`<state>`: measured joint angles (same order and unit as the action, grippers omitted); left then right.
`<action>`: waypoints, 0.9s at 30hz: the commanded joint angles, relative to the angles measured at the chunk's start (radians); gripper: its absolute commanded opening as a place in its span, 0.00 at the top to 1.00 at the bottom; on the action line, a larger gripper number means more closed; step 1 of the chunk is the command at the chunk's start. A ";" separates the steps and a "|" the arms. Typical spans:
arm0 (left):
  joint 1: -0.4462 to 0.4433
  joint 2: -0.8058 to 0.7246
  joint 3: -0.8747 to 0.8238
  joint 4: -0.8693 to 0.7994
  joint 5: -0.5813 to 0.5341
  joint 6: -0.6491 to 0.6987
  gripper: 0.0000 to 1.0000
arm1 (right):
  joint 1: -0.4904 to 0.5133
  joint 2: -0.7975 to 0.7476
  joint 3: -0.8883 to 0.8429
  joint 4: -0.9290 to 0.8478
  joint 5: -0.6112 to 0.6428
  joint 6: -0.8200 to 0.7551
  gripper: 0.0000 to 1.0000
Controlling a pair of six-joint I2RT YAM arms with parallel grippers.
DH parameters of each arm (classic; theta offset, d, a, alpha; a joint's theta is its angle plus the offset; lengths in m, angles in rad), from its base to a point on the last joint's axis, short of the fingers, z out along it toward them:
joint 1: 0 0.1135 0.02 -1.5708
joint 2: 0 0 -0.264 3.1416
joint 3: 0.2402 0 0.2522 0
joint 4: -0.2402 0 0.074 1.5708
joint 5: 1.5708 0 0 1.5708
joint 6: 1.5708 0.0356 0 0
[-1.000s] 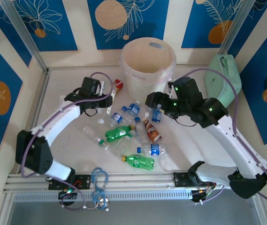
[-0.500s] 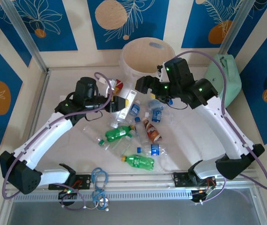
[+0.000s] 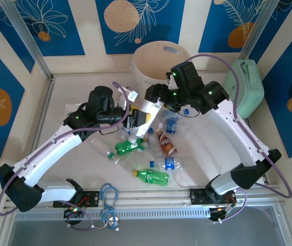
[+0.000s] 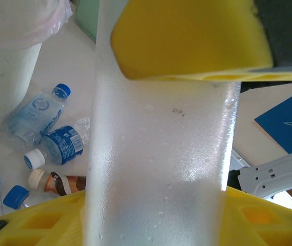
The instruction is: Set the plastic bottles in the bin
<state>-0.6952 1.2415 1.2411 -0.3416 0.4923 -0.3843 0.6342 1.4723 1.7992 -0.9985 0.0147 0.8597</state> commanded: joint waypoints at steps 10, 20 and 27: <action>-0.022 0.030 0.027 0.030 -0.044 0.030 0.43 | -0.003 -0.025 -0.041 0.026 -0.015 0.018 0.42; -0.001 -0.020 -0.106 0.335 0.084 -0.268 0.00 | -0.168 -0.192 -0.270 0.276 -0.247 0.054 0.46; 0.075 -0.028 -0.216 0.635 0.297 -0.637 0.00 | -0.350 -0.339 -0.443 0.498 -0.555 0.046 0.48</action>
<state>-0.6392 1.2381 1.0496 0.0891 0.6544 -0.8318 0.3271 1.1694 1.3796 -0.6376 -0.3428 0.8993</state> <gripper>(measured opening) 0.999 0.567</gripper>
